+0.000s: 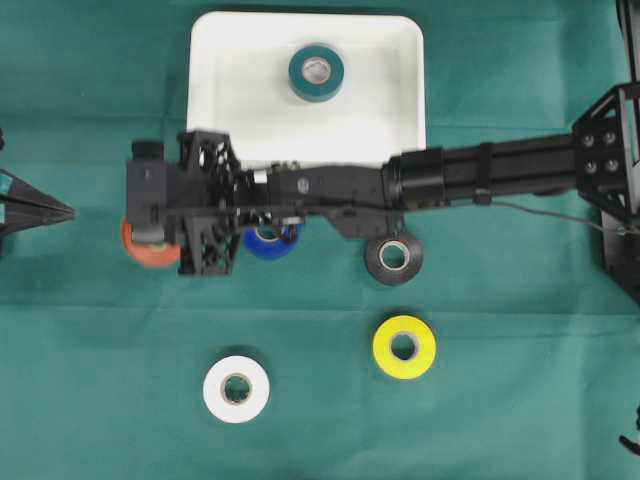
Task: Put the tape into the white case with the right arm.
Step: 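Grip the red-orange roll through its core with the right gripper, then lift the red-orange roll and lower it into the tray's left side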
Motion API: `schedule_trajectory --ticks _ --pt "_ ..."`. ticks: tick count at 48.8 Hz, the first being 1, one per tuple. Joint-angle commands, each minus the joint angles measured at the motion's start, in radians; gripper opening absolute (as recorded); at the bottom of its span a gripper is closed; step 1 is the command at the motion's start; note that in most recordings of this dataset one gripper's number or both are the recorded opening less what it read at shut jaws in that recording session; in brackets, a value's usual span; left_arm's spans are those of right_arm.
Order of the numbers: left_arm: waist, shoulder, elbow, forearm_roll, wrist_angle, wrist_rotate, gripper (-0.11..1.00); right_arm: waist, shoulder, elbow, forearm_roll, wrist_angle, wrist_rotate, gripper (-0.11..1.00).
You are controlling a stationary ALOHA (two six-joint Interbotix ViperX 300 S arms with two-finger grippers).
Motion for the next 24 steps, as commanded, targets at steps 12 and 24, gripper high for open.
schedule_trajectory --ticks 12,24 --pt "0.003 0.008 -0.011 -0.002 -0.009 0.0 0.0 -0.124 -0.086 -0.025 -0.032 -0.003 0.002 0.01" --pt "0.003 0.008 -0.009 -0.002 -0.009 0.0 0.0 -0.14 -0.114 0.005 -0.032 0.023 0.002 0.01"
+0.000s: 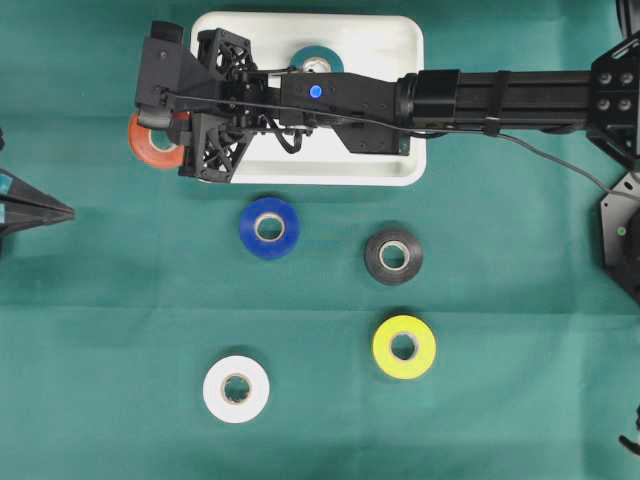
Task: Put the tape into the white case with the right arm.
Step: 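Lift the red-orange roll and lower it into the tray's left side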
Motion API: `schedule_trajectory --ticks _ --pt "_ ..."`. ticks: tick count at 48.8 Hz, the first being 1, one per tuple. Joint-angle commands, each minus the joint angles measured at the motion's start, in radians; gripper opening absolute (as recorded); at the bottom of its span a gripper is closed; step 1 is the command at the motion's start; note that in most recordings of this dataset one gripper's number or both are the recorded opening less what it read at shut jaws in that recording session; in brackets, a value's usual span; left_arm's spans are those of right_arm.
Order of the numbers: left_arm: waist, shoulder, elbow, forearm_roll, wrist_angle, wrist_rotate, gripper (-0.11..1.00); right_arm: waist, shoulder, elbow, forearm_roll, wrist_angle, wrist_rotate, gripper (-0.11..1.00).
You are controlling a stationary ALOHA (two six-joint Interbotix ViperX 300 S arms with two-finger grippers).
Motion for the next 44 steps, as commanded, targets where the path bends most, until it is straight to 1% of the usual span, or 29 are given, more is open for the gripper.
schedule_trajectory --ticks 1,9,14,21,25,31,35,40,44 --pt "0.003 0.008 -0.011 -0.002 -0.009 0.0 0.0 0.0 -0.08 0.006 -0.002 0.014 0.003 0.01" --pt "0.003 0.008 -0.011 -0.002 -0.009 0.0 0.0 -0.008 -0.143 0.098 -0.002 0.02 0.009 0.01" --pt "0.003 0.008 -0.011 -0.002 -0.011 0.0 0.0 -0.02 -0.179 0.166 -0.003 0.011 0.032 0.01" --pt "0.003 0.008 -0.011 -0.002 -0.011 0.0 0.0 -0.051 -0.221 0.264 -0.003 -0.037 0.074 0.01" --pt "0.003 0.008 -0.009 -0.002 -0.009 0.0 0.0 -0.063 -0.235 0.307 -0.003 -0.071 0.078 0.01" --pt "0.003 0.008 -0.011 -0.002 -0.009 0.0 0.0 -0.071 -0.239 0.348 -0.011 -0.114 0.072 0.01" --pt "0.003 0.008 -0.011 -0.002 -0.011 0.0 0.0 -0.071 -0.238 0.368 -0.028 -0.135 0.072 0.01" --pt "0.003 0.008 -0.011 -0.002 -0.011 0.0 0.0 -0.071 -0.239 0.38 -0.048 -0.149 0.072 0.01" --pt "0.003 0.008 -0.009 -0.003 -0.011 0.0 0.0 -0.071 -0.238 0.382 -0.051 -0.16 0.074 0.01"
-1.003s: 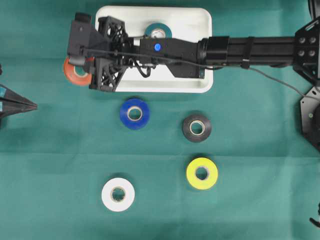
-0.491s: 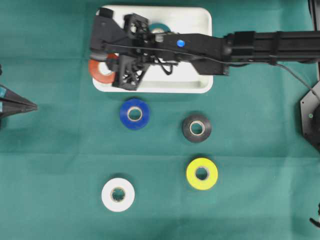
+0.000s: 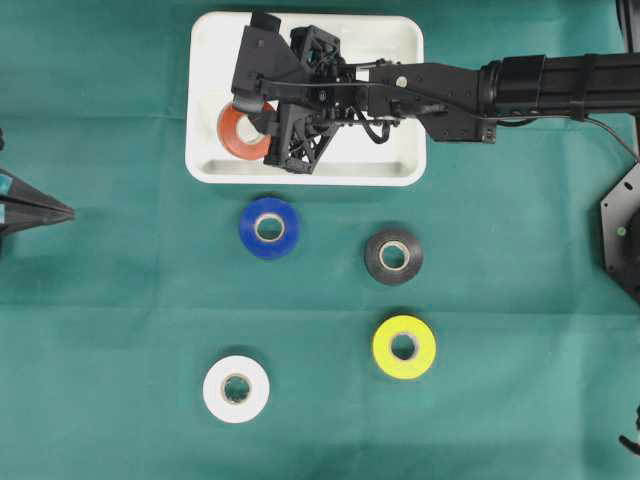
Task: Put the tape into the white case with the right arm.
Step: 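Lift the red-orange roll and lower it into the tray's left side, then release the red-orange roll and retract the right gripper right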
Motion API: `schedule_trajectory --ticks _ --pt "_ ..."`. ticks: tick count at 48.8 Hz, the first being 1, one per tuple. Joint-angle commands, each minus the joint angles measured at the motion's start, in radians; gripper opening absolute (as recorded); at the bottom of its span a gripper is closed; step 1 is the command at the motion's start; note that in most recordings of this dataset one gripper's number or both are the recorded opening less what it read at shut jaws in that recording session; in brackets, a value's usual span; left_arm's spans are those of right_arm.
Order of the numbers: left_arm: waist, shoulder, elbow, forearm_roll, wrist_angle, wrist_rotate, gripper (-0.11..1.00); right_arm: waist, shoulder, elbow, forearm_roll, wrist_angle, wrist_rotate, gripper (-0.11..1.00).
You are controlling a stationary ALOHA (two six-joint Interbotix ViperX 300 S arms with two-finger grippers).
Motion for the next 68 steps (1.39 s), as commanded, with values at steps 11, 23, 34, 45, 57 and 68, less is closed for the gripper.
schedule_trajectory --ticks 11,23,34,45,57,68 --pt "0.003 0.008 -0.011 -0.002 -0.011 0.0 0.0 -0.003 -0.032 -0.003 -0.006 -0.035 0.006 0.01" --pt "0.003 0.008 -0.009 -0.002 -0.011 0.0 0.0 -0.003 -0.026 0.006 -0.008 -0.055 0.0 0.1" --pt "0.003 0.008 -0.009 -0.002 -0.011 0.0 0.0 -0.003 -0.031 0.026 -0.009 -0.075 0.002 0.69" --pt "0.003 0.008 -0.009 -0.002 -0.011 0.0 0.0 -0.003 -0.095 0.097 -0.009 -0.077 0.002 0.62" --pt "0.003 0.008 -0.009 -0.002 -0.011 0.0 0.0 -0.002 -0.249 0.293 -0.009 -0.095 0.005 0.62" --pt "0.003 0.008 -0.009 -0.002 -0.011 0.0 0.0 -0.003 -0.426 0.508 -0.009 -0.153 0.009 0.62"
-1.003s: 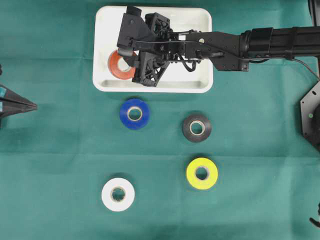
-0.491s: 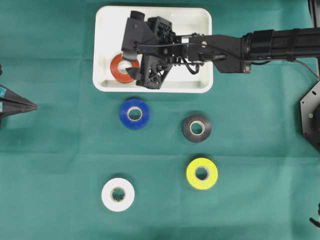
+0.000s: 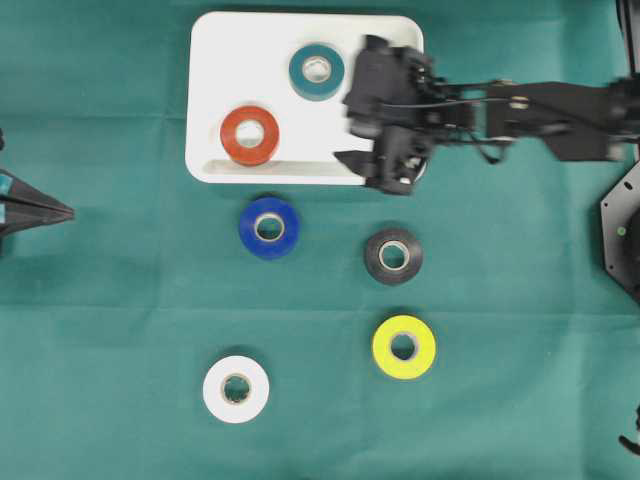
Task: Put the tape into the white case with the right arm.
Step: 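Release the red-orange roll and retract the right gripper right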
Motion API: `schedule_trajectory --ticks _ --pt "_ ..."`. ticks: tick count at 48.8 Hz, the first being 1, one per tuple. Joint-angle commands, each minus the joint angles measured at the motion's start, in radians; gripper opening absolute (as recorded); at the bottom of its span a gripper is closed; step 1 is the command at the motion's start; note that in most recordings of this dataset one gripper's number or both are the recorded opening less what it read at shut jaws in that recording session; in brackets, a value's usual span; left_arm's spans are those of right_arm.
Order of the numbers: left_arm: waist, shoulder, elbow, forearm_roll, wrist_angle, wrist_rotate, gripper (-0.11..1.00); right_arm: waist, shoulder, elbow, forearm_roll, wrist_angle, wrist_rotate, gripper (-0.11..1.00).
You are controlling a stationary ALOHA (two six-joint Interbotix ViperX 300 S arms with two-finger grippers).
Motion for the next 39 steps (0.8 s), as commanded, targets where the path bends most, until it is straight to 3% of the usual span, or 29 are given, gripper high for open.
schedule_trajectory --ticks 1,20,39 --pt "0.003 0.008 -0.011 -0.002 -0.011 0.0 0.0 0.0 -0.087 0.063 -0.002 -0.035 0.002 0.62" --pt "0.003 0.008 -0.011 -0.002 -0.011 -0.002 0.0 -0.002 -0.365 0.387 -0.002 -0.183 0.002 0.61" --pt "0.003 0.008 -0.011 -0.002 -0.011 -0.002 0.0 -0.002 -0.537 0.528 -0.002 -0.181 0.005 0.61"
